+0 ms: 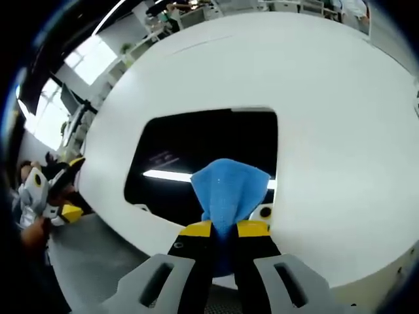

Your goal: Wipe the mirror surface with the cleaning cloth until all visible marks leave the cleaned area.

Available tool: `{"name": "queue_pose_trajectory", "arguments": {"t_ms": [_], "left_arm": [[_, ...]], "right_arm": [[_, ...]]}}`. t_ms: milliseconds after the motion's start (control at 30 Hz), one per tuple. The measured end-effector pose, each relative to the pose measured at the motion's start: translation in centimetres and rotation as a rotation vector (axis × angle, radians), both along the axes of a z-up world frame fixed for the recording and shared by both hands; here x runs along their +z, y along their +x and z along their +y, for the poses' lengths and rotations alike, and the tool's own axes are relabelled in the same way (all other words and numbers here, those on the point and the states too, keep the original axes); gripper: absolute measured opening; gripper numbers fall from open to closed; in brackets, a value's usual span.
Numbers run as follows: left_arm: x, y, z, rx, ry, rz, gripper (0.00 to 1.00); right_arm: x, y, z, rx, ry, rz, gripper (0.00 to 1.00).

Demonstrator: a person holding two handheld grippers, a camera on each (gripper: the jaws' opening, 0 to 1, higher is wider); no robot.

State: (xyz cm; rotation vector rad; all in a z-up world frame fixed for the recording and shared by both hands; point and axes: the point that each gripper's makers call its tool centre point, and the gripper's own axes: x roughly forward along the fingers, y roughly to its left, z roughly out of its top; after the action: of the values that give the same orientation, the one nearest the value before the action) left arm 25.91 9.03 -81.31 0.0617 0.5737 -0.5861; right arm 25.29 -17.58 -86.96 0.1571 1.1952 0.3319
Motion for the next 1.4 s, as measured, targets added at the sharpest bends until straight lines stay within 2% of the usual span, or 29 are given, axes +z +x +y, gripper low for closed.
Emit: {"name": "queue_pose_trajectory", "arguments": {"t_ms": [767, 1400], "left_arm": [[-0.2, 0.0, 0.1, 0.002, 0.004, 0.006, 0.99], [-0.2, 0.0, 0.2, 0.009, 0.009, 0.008, 0.99]], "right_arm": [[-0.1, 2.7, -0.5, 0.028, -0.058, -0.036, 0.06], [-0.1, 7.0, -1.4, 0.008, -0.079, -0.059, 0.06]]}}
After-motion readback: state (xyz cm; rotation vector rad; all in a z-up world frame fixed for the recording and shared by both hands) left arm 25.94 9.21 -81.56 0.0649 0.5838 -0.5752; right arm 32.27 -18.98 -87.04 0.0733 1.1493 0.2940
